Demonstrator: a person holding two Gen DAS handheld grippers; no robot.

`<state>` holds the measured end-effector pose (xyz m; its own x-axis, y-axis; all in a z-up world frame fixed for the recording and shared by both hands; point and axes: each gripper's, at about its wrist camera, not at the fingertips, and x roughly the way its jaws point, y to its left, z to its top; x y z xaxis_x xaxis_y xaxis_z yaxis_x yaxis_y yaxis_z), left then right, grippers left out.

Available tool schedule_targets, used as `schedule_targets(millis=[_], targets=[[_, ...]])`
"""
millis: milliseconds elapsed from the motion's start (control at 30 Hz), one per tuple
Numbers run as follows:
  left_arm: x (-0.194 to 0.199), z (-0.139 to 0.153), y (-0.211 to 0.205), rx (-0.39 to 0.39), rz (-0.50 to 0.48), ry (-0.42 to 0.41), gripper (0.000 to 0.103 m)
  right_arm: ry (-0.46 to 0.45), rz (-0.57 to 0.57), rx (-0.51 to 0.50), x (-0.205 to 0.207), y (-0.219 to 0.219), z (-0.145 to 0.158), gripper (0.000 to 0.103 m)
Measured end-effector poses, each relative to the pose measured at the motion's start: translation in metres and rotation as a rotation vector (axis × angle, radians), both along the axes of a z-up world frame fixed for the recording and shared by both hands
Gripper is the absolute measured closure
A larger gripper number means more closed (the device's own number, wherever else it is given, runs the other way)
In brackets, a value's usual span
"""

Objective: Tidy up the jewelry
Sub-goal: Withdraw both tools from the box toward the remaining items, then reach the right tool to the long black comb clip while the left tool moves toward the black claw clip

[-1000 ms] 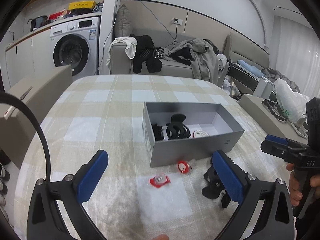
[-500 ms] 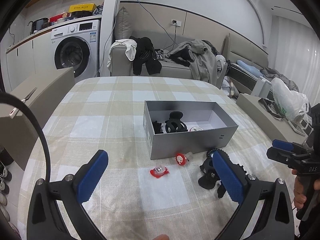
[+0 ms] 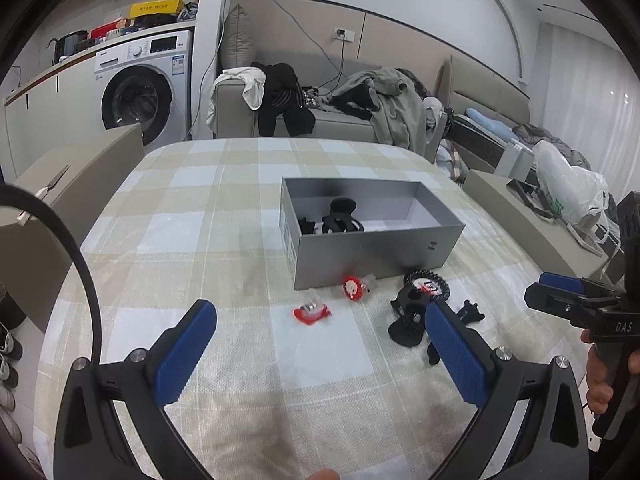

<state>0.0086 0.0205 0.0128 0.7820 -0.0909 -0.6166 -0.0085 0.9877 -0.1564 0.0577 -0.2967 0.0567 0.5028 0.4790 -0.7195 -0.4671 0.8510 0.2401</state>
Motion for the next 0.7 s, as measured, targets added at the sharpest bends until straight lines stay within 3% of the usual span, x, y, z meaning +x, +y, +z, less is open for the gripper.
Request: schedule_targets(millis=[167, 467, 700], targets=[[0.002, -0.005, -0.003, -0.013, 0.016, 0.013, 0.001, -0.002, 0.062, -0.061, 0.001, 0.007, -0.009, 0.000], [0.011, -0.012, -0.018, 0.025, -0.026, 0.038, 0.001, 0.064, 0.130, -0.071, 0.008, 0.018, -0.034, 0.000], [0.016, -0.018, -0.020, -0.025, -0.030, 0.072, 0.001, 0.113, 0.203, -0.111, 0.009, 0.036, -0.049, 0.000]])
